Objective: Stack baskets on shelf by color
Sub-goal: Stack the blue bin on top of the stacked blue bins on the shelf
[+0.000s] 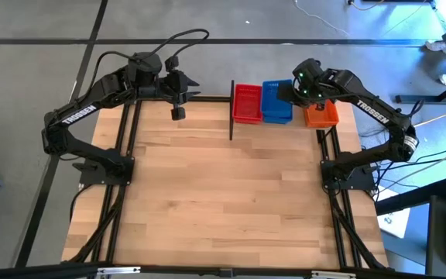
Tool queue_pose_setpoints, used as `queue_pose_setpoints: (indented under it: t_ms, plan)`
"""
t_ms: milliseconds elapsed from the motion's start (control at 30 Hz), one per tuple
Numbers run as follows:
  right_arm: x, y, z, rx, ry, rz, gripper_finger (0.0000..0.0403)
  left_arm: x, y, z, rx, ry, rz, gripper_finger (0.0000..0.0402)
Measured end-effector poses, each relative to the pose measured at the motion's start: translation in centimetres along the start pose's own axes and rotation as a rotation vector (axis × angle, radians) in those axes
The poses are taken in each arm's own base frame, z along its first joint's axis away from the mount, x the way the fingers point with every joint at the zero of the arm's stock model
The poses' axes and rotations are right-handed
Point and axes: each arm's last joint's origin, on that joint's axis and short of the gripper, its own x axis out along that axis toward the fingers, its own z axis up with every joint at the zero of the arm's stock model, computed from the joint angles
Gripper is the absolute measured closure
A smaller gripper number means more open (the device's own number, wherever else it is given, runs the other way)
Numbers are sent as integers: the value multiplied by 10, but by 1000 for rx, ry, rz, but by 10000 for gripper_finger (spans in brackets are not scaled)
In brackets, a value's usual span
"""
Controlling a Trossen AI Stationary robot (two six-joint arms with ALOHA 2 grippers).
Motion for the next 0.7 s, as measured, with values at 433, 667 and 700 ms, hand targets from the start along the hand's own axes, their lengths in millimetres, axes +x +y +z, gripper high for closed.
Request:
queue_pose_setpoints:
  t_ms: [433, 667, 700]
  plan:
    - [0, -1, 0, -24, 3, -10, 320, 0, 0, 0, 0, 0, 0, 305]
    - [-6, -3, -2, -22, -3, 4, 320, 0, 0, 0, -1, 0, 0, 305]
    - [-8, -4, -2, -18, -4, 5, 320, 0, 0, 0, -3, 0, 0, 305]
